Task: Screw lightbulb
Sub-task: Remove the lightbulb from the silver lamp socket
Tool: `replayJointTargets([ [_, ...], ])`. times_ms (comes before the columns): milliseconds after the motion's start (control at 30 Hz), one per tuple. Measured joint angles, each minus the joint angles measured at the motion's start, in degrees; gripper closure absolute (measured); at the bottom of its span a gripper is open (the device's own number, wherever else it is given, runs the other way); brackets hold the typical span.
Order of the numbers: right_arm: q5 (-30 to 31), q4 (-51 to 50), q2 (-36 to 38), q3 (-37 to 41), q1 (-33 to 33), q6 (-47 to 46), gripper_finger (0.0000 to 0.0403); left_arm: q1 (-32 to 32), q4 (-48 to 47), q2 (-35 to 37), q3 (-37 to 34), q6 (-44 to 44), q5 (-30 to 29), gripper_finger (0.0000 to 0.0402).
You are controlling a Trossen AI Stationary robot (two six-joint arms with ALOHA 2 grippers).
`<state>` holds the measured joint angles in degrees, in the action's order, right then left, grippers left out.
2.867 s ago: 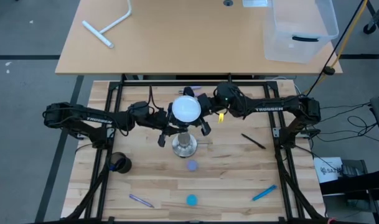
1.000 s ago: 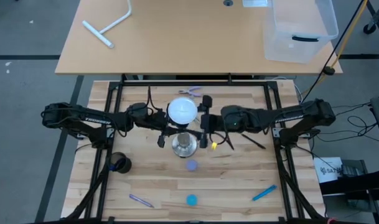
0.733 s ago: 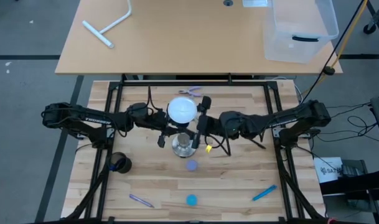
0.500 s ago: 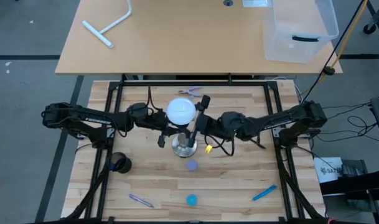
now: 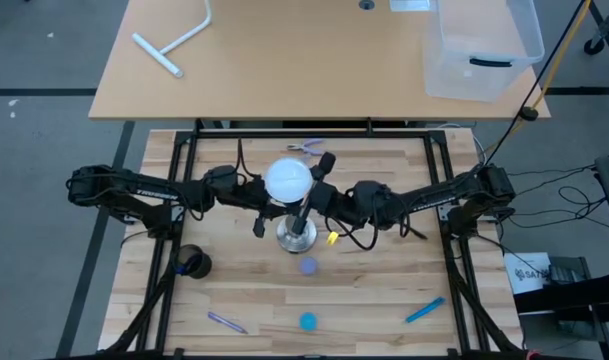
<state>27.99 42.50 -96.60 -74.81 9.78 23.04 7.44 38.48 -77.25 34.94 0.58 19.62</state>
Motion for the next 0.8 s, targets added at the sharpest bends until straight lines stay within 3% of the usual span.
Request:
replayJointTargets([
  [233,-0.5,-0.7,0.0,0.1,0.0,-0.3,0.0232,0.0,0.0,0.0,0.0,0.1,0.0,0.0327],
  [567,-2.2,-5.8,1.8,0.1,0.1,3.6,0.0241,0.2,0.1,0.0,0.0,-0.1,2.2,0.0327],
  [800,-6.7,-7.8,2.8,0.1,-1.3,2.8,0.0241,0.2,0.0,0.0,0.1,-0.6,3.3,0.0327],
])
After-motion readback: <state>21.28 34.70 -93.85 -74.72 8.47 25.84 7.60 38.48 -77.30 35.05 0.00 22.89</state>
